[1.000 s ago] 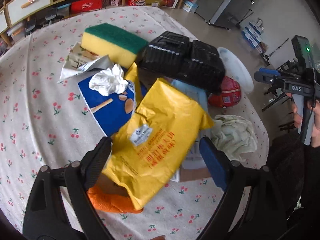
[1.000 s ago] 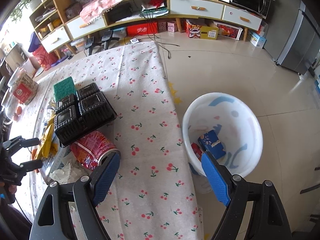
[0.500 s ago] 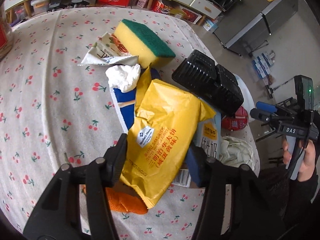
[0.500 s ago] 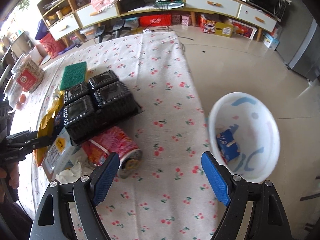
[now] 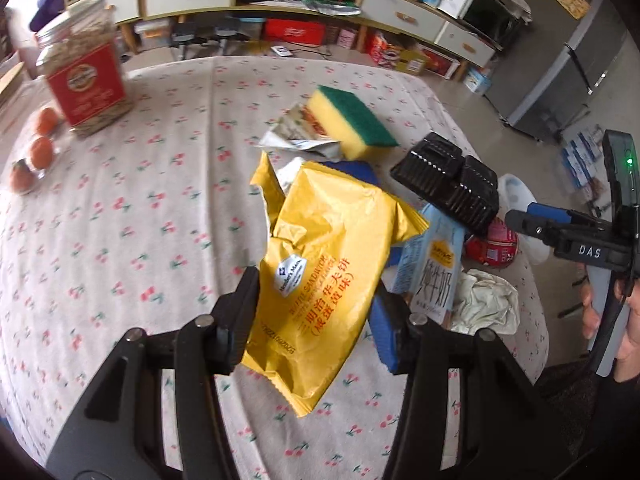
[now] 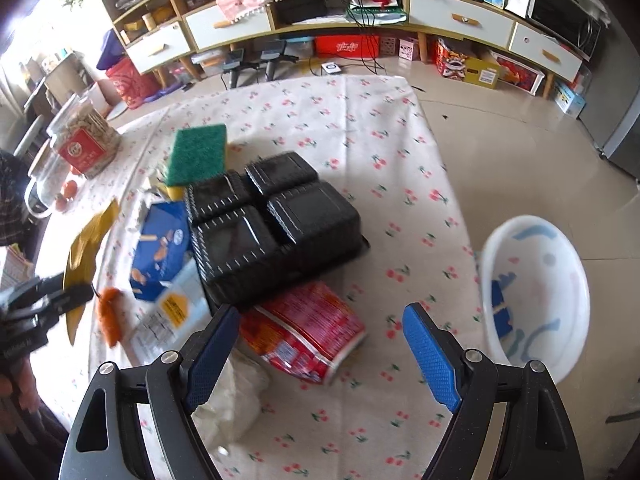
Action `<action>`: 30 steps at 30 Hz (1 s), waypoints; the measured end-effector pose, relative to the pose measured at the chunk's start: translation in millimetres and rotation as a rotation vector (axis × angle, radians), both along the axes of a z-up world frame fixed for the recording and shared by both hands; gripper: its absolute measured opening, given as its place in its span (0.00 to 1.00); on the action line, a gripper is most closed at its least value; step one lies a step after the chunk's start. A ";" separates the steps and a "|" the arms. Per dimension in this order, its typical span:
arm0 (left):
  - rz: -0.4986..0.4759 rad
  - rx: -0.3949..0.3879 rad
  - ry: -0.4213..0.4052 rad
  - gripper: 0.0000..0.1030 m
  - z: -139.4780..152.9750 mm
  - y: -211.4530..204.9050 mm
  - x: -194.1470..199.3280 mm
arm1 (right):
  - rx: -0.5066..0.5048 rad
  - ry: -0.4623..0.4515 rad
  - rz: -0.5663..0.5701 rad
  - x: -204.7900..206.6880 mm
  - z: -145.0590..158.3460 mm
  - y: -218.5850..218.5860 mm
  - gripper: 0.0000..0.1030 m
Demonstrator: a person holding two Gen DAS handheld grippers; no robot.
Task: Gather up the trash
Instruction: 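Lift the yellow bag with the left tool while the right tool grasps the milk carton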
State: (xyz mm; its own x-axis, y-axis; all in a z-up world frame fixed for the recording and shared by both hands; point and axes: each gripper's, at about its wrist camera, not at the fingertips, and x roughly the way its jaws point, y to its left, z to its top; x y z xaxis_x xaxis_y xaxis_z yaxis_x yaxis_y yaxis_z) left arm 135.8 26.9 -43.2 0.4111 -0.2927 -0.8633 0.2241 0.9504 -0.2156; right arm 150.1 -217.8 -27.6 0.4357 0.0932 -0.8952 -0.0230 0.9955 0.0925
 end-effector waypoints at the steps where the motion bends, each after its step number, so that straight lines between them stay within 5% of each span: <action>1: 0.017 0.004 -0.003 0.52 1.1 5.1 -2.1 | 0.000 -0.010 0.004 0.1 2.5 3.1 0.83; 14: 0.165 -0.017 0.028 0.52 0.7 55.0 -14.6 | 0.226 0.057 0.156 -18.3 1.8 96.9 0.82; 23: 0.191 -0.061 0.039 0.51 3.2 78.0 -27.8 | 0.122 0.161 0.041 -2.6 -49.2 113.8 0.81; 30: 0.195 -0.066 0.046 0.52 2.9 83.0 -31.8 | 0.052 0.136 0.001 2.5 -64.0 123.1 0.71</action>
State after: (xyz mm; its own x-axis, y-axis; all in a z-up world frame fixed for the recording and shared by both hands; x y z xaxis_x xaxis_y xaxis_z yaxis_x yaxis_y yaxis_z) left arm 104.1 109.9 -40.3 0.4262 -0.2683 -0.8639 0.0261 0.9583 -0.2847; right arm 152.6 -94.7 -91.6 0.3106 0.1413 -0.9400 -0.0081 0.9892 0.1460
